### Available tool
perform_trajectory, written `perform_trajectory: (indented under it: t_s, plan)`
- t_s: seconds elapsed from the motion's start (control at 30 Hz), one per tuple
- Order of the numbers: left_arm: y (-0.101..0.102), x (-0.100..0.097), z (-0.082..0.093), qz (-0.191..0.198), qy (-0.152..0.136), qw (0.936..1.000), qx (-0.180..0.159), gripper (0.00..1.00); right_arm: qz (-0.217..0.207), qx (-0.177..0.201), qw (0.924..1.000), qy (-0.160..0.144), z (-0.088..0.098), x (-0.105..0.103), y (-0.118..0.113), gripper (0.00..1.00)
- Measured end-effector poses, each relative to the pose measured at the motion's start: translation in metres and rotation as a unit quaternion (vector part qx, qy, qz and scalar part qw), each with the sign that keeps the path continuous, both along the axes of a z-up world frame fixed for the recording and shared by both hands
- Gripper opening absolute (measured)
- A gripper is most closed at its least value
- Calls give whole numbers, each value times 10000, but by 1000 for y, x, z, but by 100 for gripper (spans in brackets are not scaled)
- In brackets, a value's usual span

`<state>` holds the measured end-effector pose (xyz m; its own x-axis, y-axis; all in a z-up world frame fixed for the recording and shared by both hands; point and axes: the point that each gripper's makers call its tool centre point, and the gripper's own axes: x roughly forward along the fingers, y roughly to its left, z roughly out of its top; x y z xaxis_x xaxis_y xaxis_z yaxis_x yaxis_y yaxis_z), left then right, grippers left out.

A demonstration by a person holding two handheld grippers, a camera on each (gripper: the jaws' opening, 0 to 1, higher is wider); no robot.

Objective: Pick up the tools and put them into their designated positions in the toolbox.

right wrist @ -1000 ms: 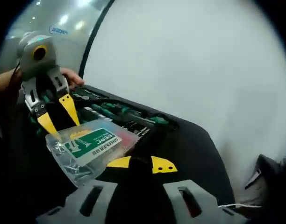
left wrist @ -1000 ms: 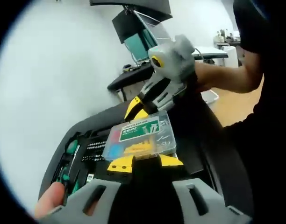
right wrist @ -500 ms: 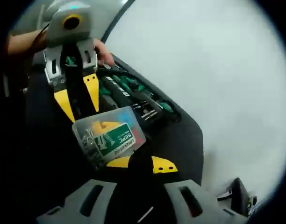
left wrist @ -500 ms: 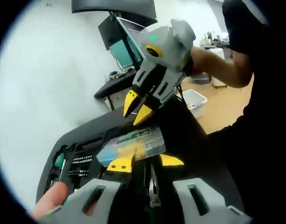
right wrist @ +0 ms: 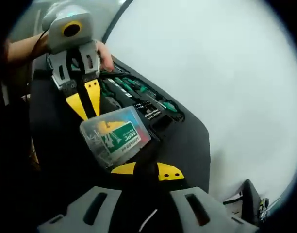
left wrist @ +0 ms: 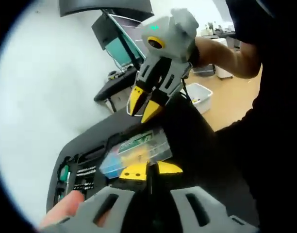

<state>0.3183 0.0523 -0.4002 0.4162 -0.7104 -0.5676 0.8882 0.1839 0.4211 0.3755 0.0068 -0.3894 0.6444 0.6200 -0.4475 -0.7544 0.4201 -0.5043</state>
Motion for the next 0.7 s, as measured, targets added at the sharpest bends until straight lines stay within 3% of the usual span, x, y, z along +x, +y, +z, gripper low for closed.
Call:
perform_trajectory:
  t_s: [0.03,0.13,0.17,0.23,0.27,0.33,0.43,0.47,0.53,0.6,0.63,0.7]
  plan:
    - [2,1,0,83,97,9999,61,0,18,69,10000,46,-1,0,1,12]
    - [2,2,1,21,37,9999,130,0,204,707,9972,107,13,-8,15,12]
    - [2,2,0,67,138,9998,85,0,289,1148,9927,227,22,-13,25,12]
    - [3,3,0,124,200,9997,-14,0,464,1618,9836,644,28,-25,41,11]
    - [4,4,0,143,217,9996,-54,0,530,1626,9820,797,27,-28,47,10]
    - [4,4,0,178,248,9995,-101,0,490,1577,9830,806,25,-25,56,4]
    - [7,7,0,223,319,9989,-256,0,525,1035,9889,931,1,-28,65,0]
    - [7,7,-1,232,329,9988,-277,0,381,1519,9857,614,16,-22,68,0]
    - [7,7,0,257,333,9986,-332,0,469,1344,9866,798,11,-27,68,0]
    - [7,8,0,294,330,9985,-332,0,411,1594,9795,1159,11,-33,73,0]
    - [7,8,0,309,336,9984,-325,0,416,1564,9801,1146,12,-32,73,0]
    - [9,9,1,150,54,9996,-237,0,500,1090,9905,680,9,-29,69,0]
